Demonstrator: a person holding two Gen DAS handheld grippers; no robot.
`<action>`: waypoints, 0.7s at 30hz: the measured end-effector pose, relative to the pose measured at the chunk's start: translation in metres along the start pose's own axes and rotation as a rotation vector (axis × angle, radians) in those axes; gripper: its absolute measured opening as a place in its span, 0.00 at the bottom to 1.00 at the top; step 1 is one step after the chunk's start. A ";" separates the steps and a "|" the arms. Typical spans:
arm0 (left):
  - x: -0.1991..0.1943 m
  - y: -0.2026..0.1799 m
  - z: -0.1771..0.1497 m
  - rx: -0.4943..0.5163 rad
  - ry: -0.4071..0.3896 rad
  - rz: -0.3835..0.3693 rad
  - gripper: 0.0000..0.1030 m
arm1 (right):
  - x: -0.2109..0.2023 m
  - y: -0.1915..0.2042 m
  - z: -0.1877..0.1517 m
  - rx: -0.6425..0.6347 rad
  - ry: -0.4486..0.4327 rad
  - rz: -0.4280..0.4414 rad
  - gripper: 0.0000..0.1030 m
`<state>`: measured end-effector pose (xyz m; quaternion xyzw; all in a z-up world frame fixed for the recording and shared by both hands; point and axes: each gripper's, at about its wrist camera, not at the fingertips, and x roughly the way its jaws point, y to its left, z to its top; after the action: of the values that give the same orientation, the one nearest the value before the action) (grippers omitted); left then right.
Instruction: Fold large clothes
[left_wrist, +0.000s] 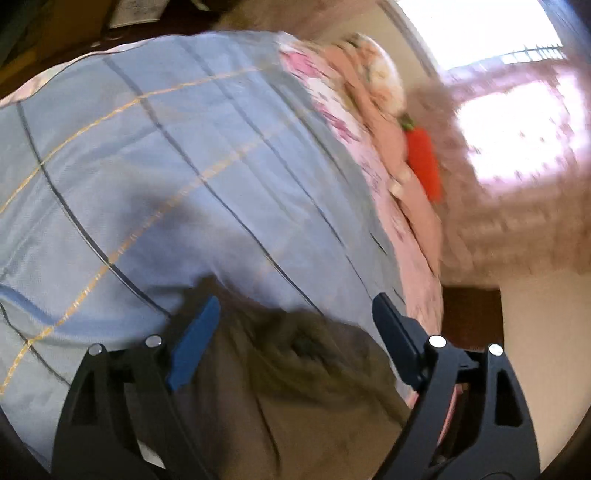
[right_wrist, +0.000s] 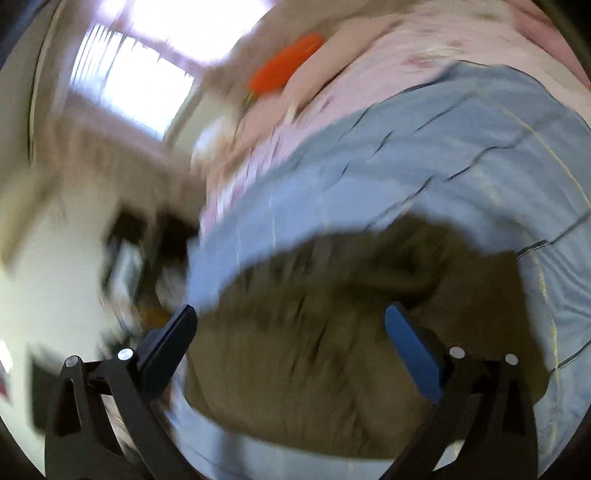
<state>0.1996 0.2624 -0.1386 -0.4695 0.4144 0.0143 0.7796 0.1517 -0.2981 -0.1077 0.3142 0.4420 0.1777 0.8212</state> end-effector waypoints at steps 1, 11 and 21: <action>-0.003 -0.009 -0.006 0.035 0.024 0.002 0.82 | 0.013 0.015 -0.014 -0.052 0.037 -0.014 0.99; 0.057 -0.053 -0.089 0.425 0.196 0.219 0.82 | 0.112 0.051 -0.049 -0.309 0.105 -0.332 0.96; 0.101 -0.007 -0.054 0.309 0.051 0.473 0.84 | 0.160 0.008 0.019 -0.174 -0.024 -0.495 0.96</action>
<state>0.2347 0.1819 -0.2119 -0.2356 0.5291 0.1206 0.8063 0.2551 -0.2078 -0.1930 0.1267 0.4789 0.0049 0.8686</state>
